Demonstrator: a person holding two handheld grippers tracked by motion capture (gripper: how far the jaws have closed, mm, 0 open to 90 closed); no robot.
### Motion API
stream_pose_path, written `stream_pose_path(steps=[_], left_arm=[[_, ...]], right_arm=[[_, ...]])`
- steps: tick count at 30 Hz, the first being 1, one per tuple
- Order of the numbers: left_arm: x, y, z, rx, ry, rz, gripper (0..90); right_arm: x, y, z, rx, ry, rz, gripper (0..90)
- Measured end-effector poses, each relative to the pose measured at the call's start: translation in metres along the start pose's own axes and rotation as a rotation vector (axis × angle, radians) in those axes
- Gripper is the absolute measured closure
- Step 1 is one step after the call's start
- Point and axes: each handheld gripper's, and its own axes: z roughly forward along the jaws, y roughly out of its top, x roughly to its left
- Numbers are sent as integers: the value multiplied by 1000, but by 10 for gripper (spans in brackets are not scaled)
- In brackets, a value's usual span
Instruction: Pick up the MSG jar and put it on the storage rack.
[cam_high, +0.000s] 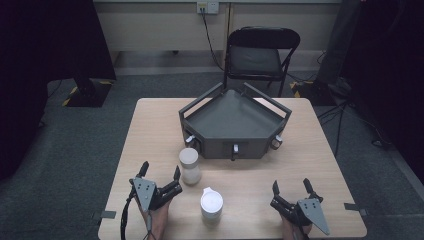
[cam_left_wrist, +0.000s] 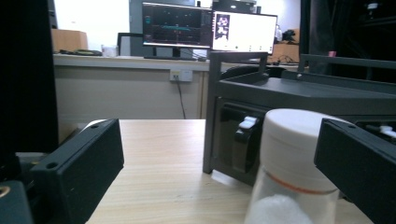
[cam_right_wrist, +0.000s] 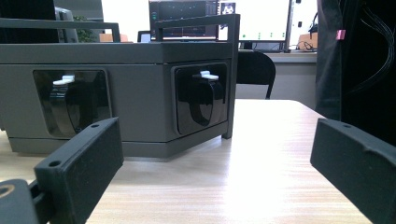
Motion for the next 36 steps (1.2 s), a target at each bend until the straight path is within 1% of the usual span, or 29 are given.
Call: stream_pose_path(steps=[2, 4, 6, 8, 13, 17, 20, 24, 29, 30, 32, 35, 36], left_arm=[[-1, 2, 2, -3, -11, 5, 29], [-1, 5, 5, -8, -33, 1, 34], [-3, 7, 7, -16, -41, 2, 35], [-4, 9, 10, -18, -54, -6, 36], [-7, 15, 17, -16, -85, -6, 42], [-11, 18, 24, -3, -109, 7, 44], [-12, 17, 29, 9, -123, 3, 51], [-13, 16, 35, 40, -135, 5, 70], [-14, 16, 40, 59, -157, 6, 83], [-13, 16, 40, 59, -166, 6, 98], [-15, 14, 42, 59, -165, 23, 133], [-16, 14, 48, 85, -165, 26, 152], [-17, 12, 49, 89, -166, 32, 171]], right_arm=[[0, 0, 0, 0, 0, 0, 9], [0, 0, 0, 0, 0, 0, 9], [0, 0, 0, 0, 0, 0, 9], [0, 0, 0, 0, 0, 0, 9], [0, 0, 0, 0, 1, 0, 9], [0, 0, 0, 0, 1, 0, 9], [0, 0, 0, 0, 2, 0, 9], [0, 0, 0, 0, 3, 0, 9], [0, 0, 0, 0, 2, 0, 9], [0, 0, 0, 0, 2, 0, 9], [0, 0, 0, 0, 3, 0, 9], [0, 0, 0, 0, 3, 0, 9], [-1, 0, 0, 0, 3, 0, 9]])
